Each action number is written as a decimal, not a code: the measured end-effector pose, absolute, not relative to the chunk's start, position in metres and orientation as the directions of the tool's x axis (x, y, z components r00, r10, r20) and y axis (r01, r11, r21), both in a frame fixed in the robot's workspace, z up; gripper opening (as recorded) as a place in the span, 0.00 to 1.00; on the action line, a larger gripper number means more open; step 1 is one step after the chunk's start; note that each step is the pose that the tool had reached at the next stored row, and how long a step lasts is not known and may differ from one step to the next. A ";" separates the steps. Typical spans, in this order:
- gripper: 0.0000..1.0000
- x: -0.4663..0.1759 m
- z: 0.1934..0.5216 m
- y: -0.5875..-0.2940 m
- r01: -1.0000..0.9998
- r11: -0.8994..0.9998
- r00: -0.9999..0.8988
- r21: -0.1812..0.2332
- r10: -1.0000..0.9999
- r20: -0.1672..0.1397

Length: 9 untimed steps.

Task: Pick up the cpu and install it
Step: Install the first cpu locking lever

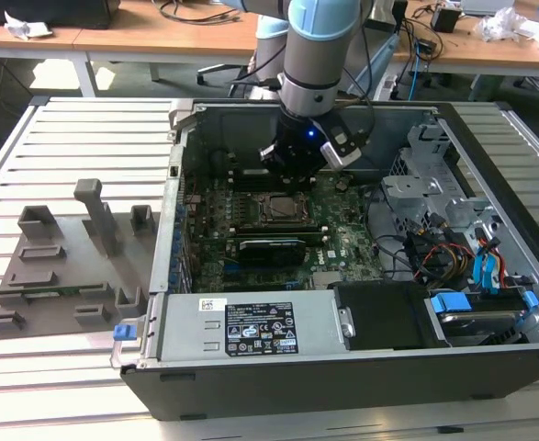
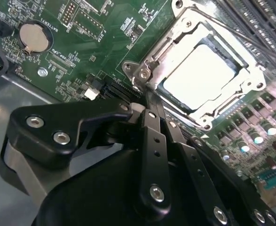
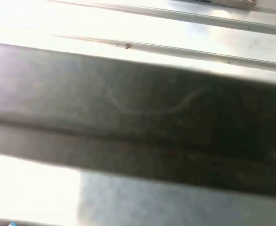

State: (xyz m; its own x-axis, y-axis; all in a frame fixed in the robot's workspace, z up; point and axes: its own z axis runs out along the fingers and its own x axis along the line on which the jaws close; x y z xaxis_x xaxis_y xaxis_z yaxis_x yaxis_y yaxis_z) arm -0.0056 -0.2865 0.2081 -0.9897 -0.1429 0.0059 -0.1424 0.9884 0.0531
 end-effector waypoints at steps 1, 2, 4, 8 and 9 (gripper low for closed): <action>0.11 -0.006 0.210 -0.287 -0.142 0.989 -0.990 0.050 -0.143 0.006; 0.11 -0.006 0.211 -0.286 -0.142 0.989 -0.990 0.043 -0.143 0.007; 0.11 -0.006 0.212 -0.287 -0.142 0.990 -0.990 -0.019 -0.142 0.016; 0.11 -0.006 0.215 -0.290 -0.142 0.985 -0.990 -0.092 -0.141 0.027; 0.11 -0.006 0.216 -0.291 -0.142 0.985 -0.990 -0.092 -0.141 0.027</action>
State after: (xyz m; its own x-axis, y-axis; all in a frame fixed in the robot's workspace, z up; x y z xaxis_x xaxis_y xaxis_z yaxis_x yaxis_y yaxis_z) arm -0.0057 -0.2914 0.2157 -0.9897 -0.1405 0.0266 -0.1424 0.9855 -0.0924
